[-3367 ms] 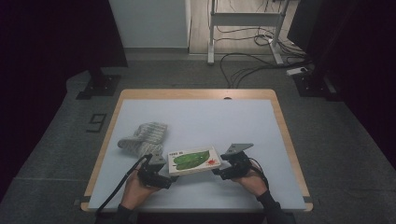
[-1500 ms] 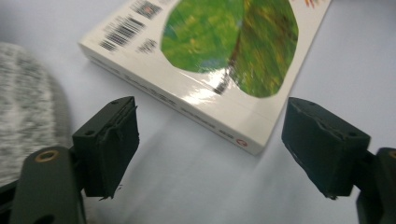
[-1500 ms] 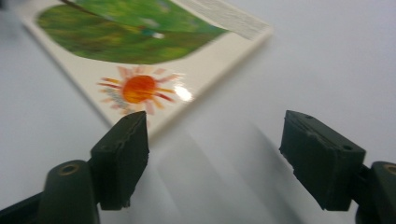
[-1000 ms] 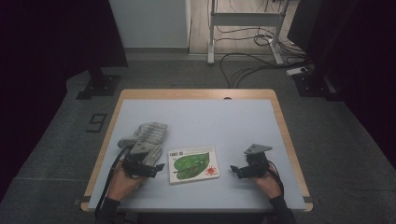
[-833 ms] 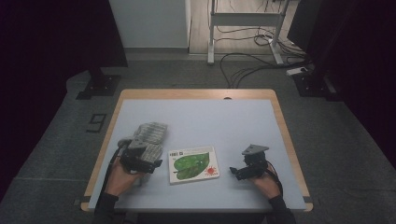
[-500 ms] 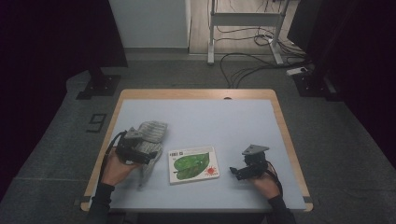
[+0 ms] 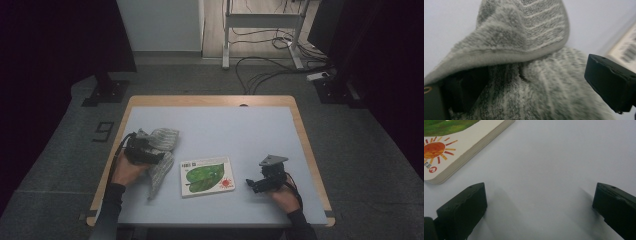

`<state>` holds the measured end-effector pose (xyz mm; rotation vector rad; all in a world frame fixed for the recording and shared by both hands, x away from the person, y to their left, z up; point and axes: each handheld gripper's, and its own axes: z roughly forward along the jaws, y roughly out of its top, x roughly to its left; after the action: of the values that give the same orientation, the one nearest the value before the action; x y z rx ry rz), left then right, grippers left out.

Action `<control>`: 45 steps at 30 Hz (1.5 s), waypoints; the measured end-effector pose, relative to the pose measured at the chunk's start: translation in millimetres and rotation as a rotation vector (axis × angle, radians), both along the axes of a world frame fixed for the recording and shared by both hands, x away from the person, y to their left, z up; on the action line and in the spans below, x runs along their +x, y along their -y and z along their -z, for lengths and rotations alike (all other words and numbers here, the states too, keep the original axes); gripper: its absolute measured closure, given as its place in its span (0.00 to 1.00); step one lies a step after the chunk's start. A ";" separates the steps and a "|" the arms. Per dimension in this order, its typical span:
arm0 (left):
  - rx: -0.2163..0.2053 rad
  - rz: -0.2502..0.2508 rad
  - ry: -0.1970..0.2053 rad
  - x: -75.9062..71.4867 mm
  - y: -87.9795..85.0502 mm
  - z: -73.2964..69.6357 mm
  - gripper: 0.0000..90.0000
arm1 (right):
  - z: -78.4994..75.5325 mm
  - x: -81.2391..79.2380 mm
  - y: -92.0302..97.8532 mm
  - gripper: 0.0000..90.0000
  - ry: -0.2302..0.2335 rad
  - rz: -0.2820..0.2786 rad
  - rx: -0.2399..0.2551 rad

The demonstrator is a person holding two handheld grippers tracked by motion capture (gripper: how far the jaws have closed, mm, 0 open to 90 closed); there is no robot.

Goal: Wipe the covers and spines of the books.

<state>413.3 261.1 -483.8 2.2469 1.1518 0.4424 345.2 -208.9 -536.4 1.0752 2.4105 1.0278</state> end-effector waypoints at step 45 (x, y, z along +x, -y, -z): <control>-0.127 0.179 0.003 -28.9 19.5 -28.4 0.80 | 0.0 -0.1 0.1 0.00 0.000 -0.001 0.000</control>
<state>384.3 241.6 -455.4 2.2133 0.9392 0.2928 345.1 -209.0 -536.4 1.0736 2.4116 1.0284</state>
